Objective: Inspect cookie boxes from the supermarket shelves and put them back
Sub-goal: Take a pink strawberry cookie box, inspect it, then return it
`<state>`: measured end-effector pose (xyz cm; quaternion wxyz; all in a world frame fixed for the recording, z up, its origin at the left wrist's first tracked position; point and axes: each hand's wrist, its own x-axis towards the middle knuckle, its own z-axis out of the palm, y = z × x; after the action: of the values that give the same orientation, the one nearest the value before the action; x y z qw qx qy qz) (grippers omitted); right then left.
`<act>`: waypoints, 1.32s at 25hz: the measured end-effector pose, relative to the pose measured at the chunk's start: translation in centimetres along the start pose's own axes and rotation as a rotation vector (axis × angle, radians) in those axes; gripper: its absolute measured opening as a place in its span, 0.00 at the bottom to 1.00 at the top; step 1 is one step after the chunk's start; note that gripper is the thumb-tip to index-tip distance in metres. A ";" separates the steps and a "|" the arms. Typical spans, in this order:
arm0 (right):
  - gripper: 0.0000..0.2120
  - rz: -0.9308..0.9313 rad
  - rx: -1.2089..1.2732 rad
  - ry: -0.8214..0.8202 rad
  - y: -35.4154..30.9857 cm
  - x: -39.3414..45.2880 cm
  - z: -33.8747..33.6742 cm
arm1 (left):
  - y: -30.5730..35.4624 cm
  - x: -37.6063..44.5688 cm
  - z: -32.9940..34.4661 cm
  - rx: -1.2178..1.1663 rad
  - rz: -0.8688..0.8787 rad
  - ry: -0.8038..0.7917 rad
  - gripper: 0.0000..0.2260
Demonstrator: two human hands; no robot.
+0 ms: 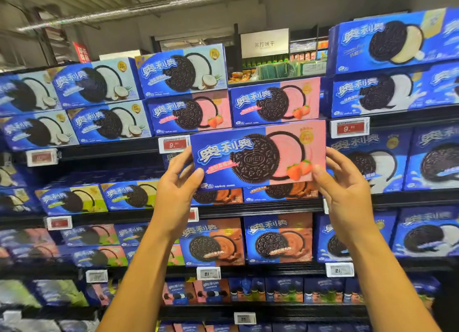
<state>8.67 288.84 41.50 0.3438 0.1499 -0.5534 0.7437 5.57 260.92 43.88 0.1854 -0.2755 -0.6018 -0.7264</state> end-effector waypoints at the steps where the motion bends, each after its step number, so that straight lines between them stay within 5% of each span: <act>1: 0.19 0.006 -0.001 -0.004 0.1 -0.1 -0.1 | 0.2 -0.1 0.1 -0.003 0.001 -0.006 0.17; 10: 0.26 0.078 -0.009 -0.069 -0.7 0.2 -0.1 | 1.4 -0.3 0.5 0.004 0.002 0.054 0.17; 14: 0.21 0.116 -0.093 -0.092 -2.2 1.3 0.2 | 3.4 0.8 -0.2 0.073 -0.015 -0.175 0.16; 17: 0.27 0.149 -0.073 -0.066 -3.4 2.3 0.7 | 4.2 1.4 0.0 0.186 -0.030 -0.156 0.14; 22: 0.20 0.154 -0.039 -0.007 -4.4 3.1 1.5 | 4.4 1.4 0.4 0.076 -0.134 -0.062 0.19; 33: 0.15 0.086 -0.068 0.008 -4.5 4.5 0.9 | 4.9 2.4 1.1 -0.062 -0.119 -0.135 0.21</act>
<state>8.38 290.20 47.80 0.3186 0.1112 -0.5829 0.7392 6.82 261.16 49.31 0.0923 -0.2933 -0.6052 -0.7343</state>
